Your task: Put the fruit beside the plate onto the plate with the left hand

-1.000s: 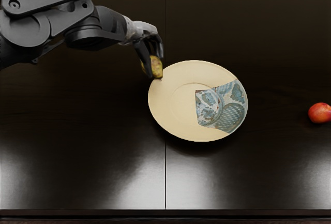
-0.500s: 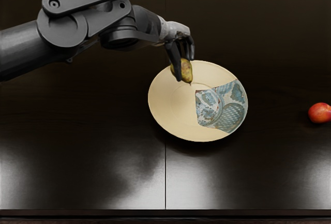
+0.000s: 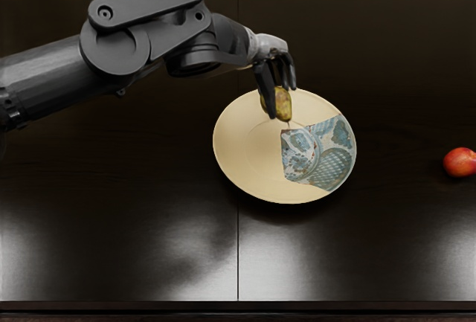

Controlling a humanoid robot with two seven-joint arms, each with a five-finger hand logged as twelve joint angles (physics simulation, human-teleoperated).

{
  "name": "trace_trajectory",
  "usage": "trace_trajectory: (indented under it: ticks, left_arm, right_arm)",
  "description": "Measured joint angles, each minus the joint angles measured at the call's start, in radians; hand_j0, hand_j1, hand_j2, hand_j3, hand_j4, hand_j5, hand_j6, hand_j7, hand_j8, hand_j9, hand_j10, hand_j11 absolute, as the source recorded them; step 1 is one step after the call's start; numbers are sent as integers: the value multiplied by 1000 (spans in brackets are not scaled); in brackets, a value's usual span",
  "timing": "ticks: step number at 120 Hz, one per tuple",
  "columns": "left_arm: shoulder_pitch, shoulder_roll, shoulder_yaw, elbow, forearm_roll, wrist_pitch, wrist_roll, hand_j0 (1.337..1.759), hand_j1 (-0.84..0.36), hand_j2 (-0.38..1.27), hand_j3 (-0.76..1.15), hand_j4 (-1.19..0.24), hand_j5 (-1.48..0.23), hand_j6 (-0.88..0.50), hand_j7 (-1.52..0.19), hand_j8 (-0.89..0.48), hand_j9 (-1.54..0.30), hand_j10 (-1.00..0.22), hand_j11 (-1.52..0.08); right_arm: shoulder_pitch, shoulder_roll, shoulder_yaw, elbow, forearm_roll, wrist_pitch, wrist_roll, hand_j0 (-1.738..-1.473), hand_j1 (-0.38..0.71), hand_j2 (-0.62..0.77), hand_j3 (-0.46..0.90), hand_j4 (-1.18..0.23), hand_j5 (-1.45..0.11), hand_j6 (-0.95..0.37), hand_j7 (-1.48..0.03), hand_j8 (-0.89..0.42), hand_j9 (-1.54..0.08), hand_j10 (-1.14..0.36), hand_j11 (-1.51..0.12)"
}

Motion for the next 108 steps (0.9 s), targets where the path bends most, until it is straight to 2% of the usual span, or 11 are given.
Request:
trace_trajectory:
  ticks: [26,53,65,71,86,91,97,108]
  left_arm:
    - [1,-2,-6,0,-20,62,0,1657,37,151,0,-339,-466,-262,-454,-259,-451,-339,-455]
    - [6,13,-6,-16,-129,36,0,1658,234,53,0,-124,-168,-98,-164,-97,-162,-123,-164]
    - [14,67,-8,-42,-268,-40,0,1658,279,32,0,-76,-103,-61,-100,-60,-100,-76,-100]
    - [73,116,-21,-86,-327,-63,0,1658,294,25,0,-60,-81,-48,-79,-47,-78,-60,-79]
    - [133,272,-56,-233,-505,-93,0,1658,319,14,0,-32,-44,-26,-43,-26,-42,-32,-43]
    - [188,370,-68,-300,-574,-93,0,1658,325,11,0,-26,-36,-21,-35,-21,-34,-26,-35]
    - [258,431,-97,-375,-643,-98,0,1658,330,9,0,-20,-28,-16,-27,-16,-27,-20,-27]
    - [313,523,-141,-459,-736,-146,0,1658,337,6,0,-13,-18,-10,-17,-10,-17,-13,-17]
  right_arm:
    - [2,0,0,0,0,0,0,-1658,-314,-6,0,-29,-38,-29,-38,-29,-38,-29,-38]
    - [3,0,0,0,0,0,1,-1658,-314,-6,0,-29,-38,-29,-38,-29,-38,-29,-38]
    - [3,0,0,0,0,0,1,-1658,-314,-6,0,-29,-38,-29,-38,-29,-38,-29,-38]
    - [3,0,0,0,0,0,1,-1658,-314,-6,0,-29,-38,-29,-38,-29,-38,-29,-38]
    - [2,0,0,0,0,0,1,-1658,-314,-6,0,-29,-38,-29,-38,-29,-38,-29,-38]
    - [1,0,0,0,0,0,1,-1658,-314,-6,0,-29,-38,-29,-38,-29,-38,-29,-38]
    - [1,0,0,0,0,0,1,-1658,-314,-6,0,-29,-38,-29,-38,-29,-38,-29,-38]
    - [0,0,0,0,0,0,1,-1658,-314,-6,0,-29,-38,-29,-38,-29,-38,-29,-38]
